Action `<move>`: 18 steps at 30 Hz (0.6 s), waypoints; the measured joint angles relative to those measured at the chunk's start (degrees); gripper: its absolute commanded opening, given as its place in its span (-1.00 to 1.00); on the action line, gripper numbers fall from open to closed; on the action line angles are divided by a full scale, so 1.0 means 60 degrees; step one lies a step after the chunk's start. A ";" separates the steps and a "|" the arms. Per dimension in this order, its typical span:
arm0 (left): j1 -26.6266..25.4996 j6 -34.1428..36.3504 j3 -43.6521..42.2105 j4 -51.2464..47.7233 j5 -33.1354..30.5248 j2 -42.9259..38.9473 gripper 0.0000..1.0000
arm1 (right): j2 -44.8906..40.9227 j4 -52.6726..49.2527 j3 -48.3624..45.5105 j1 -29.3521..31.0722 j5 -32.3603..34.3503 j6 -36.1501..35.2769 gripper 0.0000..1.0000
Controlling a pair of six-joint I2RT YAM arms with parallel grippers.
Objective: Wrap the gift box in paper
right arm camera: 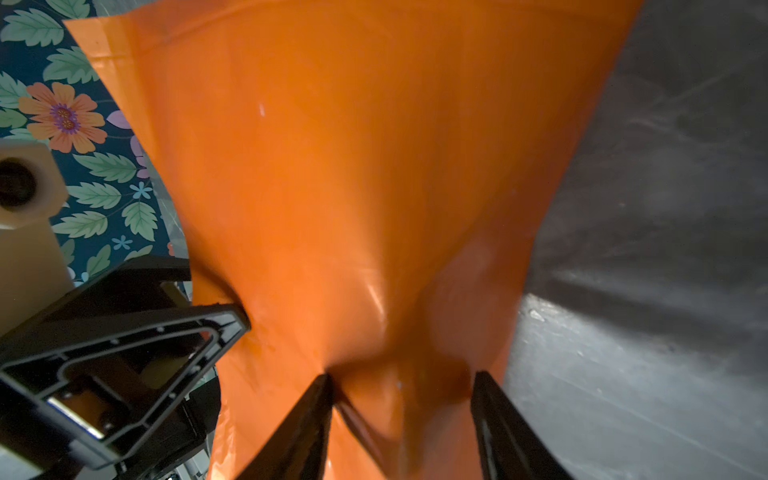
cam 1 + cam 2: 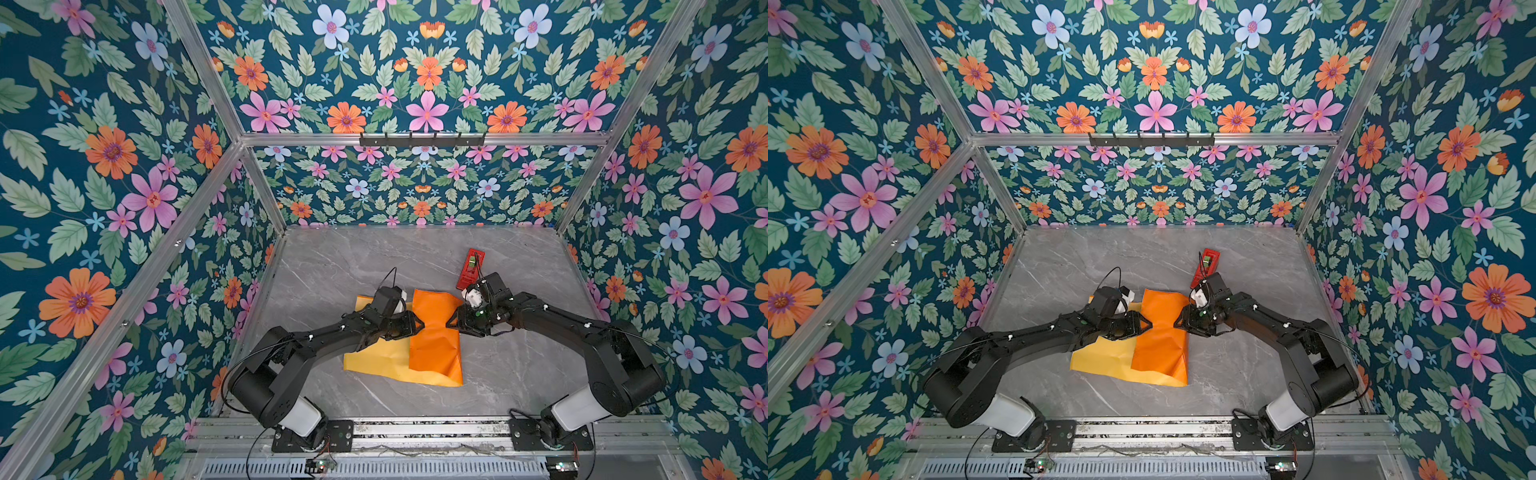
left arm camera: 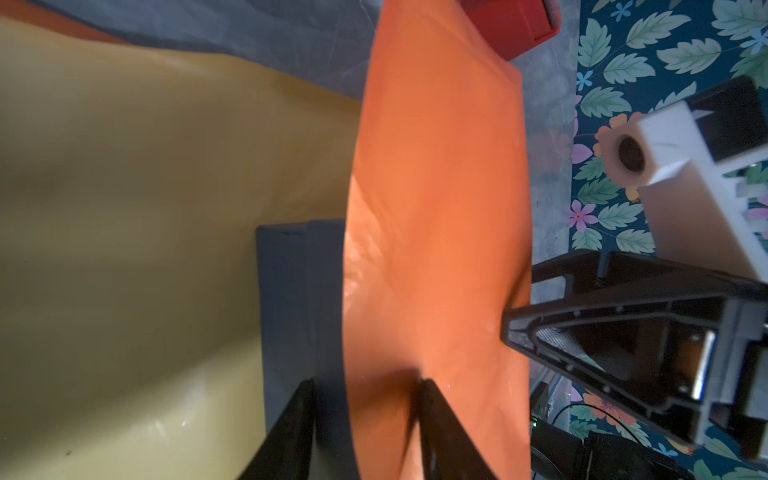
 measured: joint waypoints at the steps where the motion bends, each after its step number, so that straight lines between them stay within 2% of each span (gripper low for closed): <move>1: 0.0000 0.0015 -0.0036 0.0051 -0.0033 -0.0015 -0.44 | 0.0000 -0.0113 0.0062 -0.0004 0.0084 -0.0062 0.16; 9: 0.0000 -0.0036 -0.0510 0.0652 -0.0240 -0.0142 -0.66 | -0.0120 -0.0943 0.0506 -0.0098 0.0678 -0.0379 0.23; 18: 0.0004 -0.0284 -0.0754 0.1093 -0.0270 -0.0222 -0.87 | -0.0259 -0.1268 0.0597 -0.0346 0.0168 -0.0576 0.38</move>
